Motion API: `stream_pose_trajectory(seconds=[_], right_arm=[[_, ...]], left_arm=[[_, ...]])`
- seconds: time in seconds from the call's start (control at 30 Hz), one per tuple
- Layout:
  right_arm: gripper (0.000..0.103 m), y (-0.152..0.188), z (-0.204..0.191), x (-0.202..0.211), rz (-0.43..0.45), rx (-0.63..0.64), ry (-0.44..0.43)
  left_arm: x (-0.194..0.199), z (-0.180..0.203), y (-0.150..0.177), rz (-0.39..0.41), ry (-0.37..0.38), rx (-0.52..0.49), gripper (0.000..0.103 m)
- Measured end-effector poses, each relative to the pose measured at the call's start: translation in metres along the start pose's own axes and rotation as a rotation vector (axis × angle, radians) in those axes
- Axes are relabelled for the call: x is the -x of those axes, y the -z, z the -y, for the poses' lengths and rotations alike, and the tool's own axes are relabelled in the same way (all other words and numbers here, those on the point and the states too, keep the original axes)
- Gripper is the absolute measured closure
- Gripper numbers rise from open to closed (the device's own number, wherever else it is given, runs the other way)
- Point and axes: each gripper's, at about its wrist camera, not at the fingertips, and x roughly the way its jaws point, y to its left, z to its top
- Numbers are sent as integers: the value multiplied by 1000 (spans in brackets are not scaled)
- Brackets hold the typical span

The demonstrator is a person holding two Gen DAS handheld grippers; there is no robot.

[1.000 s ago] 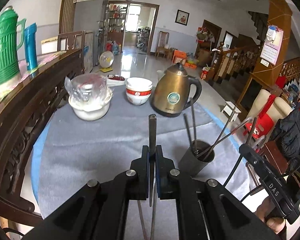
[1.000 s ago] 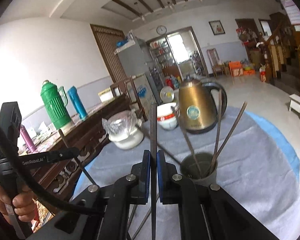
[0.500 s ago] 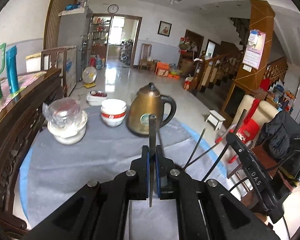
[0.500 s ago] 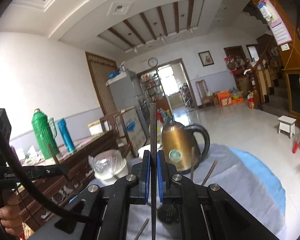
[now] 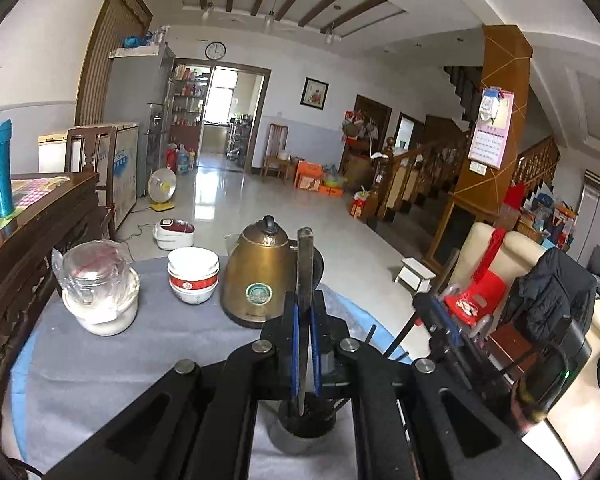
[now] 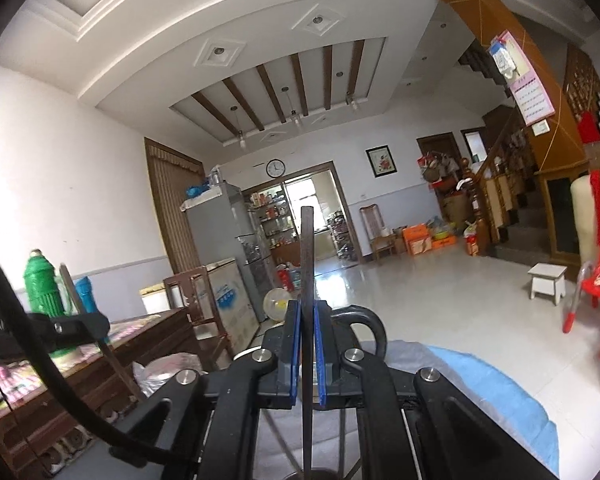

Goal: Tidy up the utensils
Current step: 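Raise both held chopsticks upright and carry them above the grey holder, then open both tools to drop the chopsticks into the grey holder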

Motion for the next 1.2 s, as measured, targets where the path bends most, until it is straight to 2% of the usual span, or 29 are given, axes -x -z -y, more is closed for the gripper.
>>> stream_pose_trajectory(seconds=[0.23,0.47,0.73,0.97,1.03,1.07,1.13,1.2], right_arm=[[96,31,1,-22,-47,41,38],[96,51,8,-29,-115,22,30],[96,57,21,-14,-180,-18,-13],[96,55,19,2,-199,-16,-34],[96,55,17,8,-203,-9,-44],[95,56,12,9,-209,-4,-50],[95,57,10,12,-217,6,-60],[94,59,7,14,-232,17,-65]], left_arm=[[-39,1,33,23,-35,10,97],[-56,-9,60,-46,-33,28,97],[-40,-14,64,-67,-6,-8,97],[-10,-22,68,-58,-12,-19,95],[0,-27,69,-46,-24,-21,88],[6,-29,69,-37,-36,-22,76],[18,-33,72,-20,-70,-24,60],[30,-39,75,-10,-98,-33,54]])
